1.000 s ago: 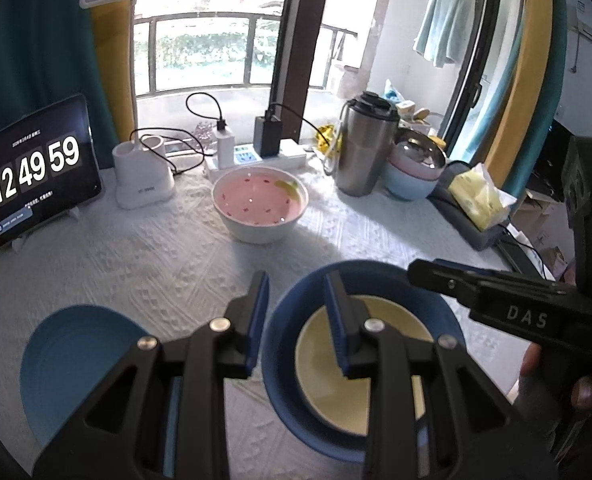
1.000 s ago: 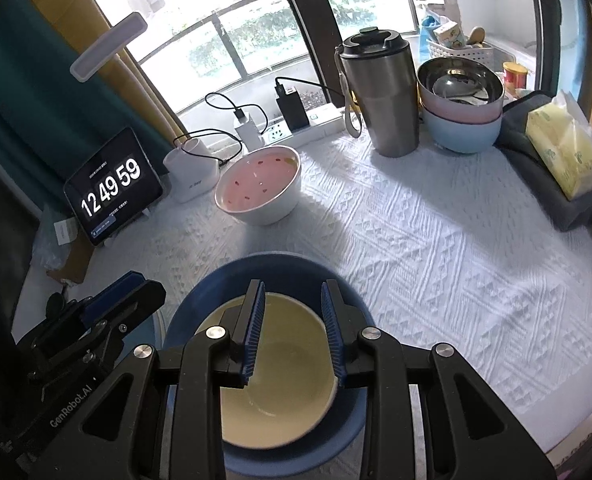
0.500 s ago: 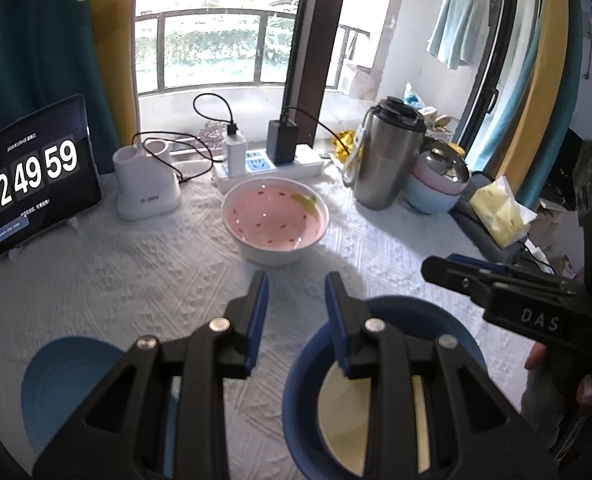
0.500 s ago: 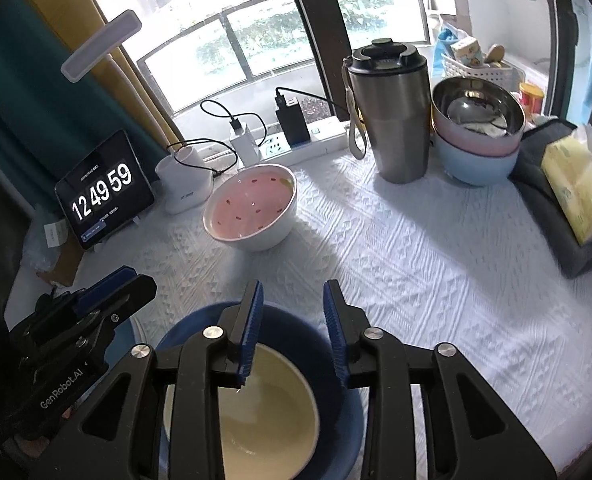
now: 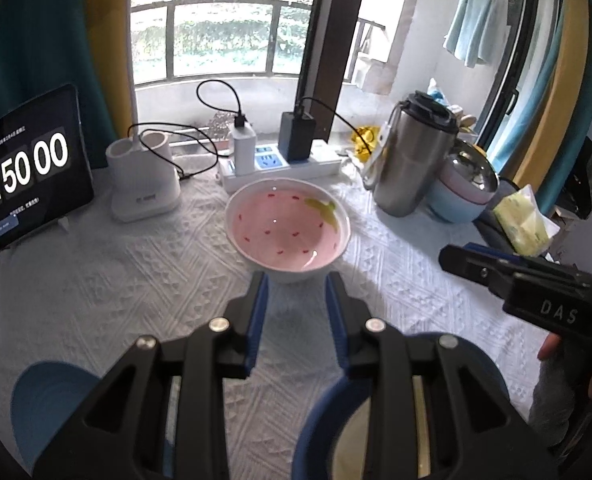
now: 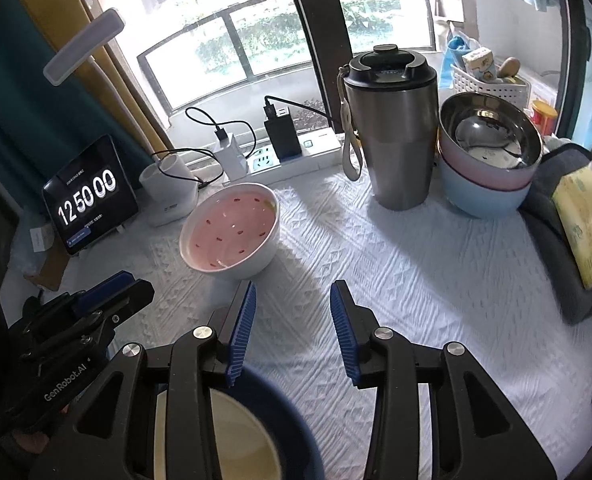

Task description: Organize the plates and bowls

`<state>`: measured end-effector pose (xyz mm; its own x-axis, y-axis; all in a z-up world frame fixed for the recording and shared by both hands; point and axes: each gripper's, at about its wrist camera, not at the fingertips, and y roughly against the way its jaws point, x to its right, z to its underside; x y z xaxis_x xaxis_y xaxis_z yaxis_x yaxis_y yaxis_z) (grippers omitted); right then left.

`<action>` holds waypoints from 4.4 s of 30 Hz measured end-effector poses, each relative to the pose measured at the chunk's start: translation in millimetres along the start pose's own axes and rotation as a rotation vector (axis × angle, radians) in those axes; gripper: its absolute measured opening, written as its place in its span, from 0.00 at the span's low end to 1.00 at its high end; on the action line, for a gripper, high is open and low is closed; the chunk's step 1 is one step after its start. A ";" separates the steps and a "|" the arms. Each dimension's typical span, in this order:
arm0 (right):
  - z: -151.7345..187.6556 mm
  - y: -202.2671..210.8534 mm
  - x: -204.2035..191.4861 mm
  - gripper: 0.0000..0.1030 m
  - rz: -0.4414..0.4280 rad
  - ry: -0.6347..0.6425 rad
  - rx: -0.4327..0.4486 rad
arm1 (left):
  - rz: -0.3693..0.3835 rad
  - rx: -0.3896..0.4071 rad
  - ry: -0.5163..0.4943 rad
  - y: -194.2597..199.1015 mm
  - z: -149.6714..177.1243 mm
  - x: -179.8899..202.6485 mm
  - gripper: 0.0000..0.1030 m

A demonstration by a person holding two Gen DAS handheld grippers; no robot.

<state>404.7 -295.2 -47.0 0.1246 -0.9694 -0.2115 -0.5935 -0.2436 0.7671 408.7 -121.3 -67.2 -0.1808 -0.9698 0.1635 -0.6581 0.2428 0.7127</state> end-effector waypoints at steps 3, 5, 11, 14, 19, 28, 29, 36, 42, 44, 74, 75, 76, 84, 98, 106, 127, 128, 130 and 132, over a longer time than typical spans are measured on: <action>-6.4 -6.1 0.9 0.40 0.000 0.010 -0.004 | -0.007 -0.014 0.003 -10.3 -2.1 -1.0 0.30; -11.6 -11.3 1.8 0.40 -0.003 0.018 -0.006 | -0.013 -0.022 0.009 -17.0 -3.4 -2.9 0.30; -24.4 -30.4 4.1 0.40 -0.011 0.030 -0.026 | -0.033 -0.038 0.003 -30.1 -8.2 -5.7 0.30; -31.2 -40.2 4.7 0.40 -0.015 0.037 -0.039 | -0.045 -0.040 0.008 -35.4 -11.8 -11.1 0.30; -41.8 -53.4 1.7 0.40 -0.018 0.058 -0.051 | -0.066 -0.049 0.016 -45.6 -15.6 -18.3 0.30; -52.2 -82.1 3.2 0.40 -0.044 0.042 -0.118 | -0.087 -0.069 -0.040 -63.4 -21.5 -16.4 0.30; -53.7 -84.7 3.8 0.40 -0.053 0.037 -0.125 | -0.094 -0.079 -0.043 -67.6 -22.1 -17.2 0.30; -59.1 -112.5 2.2 0.40 -0.092 0.019 -0.250 | -0.119 -0.086 -0.035 -77.4 -24.0 -20.2 0.32; -63.3 -123.9 2.6 0.40 -0.131 0.002 -0.278 | -0.071 -0.042 -0.018 -71.7 -28.6 -21.2 0.32; -63.9 -127.7 2.2 0.40 -0.142 0.002 -0.290 | -0.058 -0.048 -0.012 -74.7 -30.2 -21.4 0.32; -65.9 -151.2 -25.3 0.15 -0.148 0.134 -0.314 | -0.022 -0.040 0.042 -76.0 -25.7 -36.7 0.19; -65.9 -151.4 -25.5 0.15 -0.147 0.132 -0.314 | -0.045 -0.034 0.060 -73.3 -25.5 -41.8 0.19; -65.9 -151.4 -25.6 0.15 -0.147 0.130 -0.314 | -0.070 -0.024 0.074 -70.2 -25.4 -46.7 0.19; -65.2 -148.5 -28.2 0.15 -0.140 0.134 -0.308 | -0.083 -0.120 0.138 -88.7 -19.0 -65.0 0.19; -65.7 -144.9 -24.6 0.14 -0.143 0.101 -0.294 | -0.034 -0.127 0.154 -89.7 -17.1 -55.0 0.20; -65.6 -127.1 -25.6 0.14 -0.133 0.092 -0.251 | -0.034 -0.066 0.131 -68.2 -24.0 -48.8 0.19; -58.8 -54.1 -41.4 0.14 -0.160 0.075 -0.137 | 0.001 0.080 0.084 8.9 -24.4 -30.7 0.20; -57.8 -51.3 -41.6 0.14 -0.159 0.075 -0.134 | 0.002 0.083 0.083 11.0 -23.7 -30.4 0.20; -54.8 -44.5 -43.0 0.14 -0.159 0.076 -0.127 | 0.005 0.090 0.081 17.3 -21.7 -29.2 0.20; -52.2 -37.9 -45.1 0.14 -0.157 0.078 -0.120 | 0.006 0.095 0.078 22.7 -19.3 -27.6 0.20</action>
<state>463.1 -243.8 -34.9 0.2722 -0.9173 -0.2905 -0.4634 -0.3895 0.7959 412.9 -89.4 -42.4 -0.1299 -0.9662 0.2228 -0.7240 0.2460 0.6444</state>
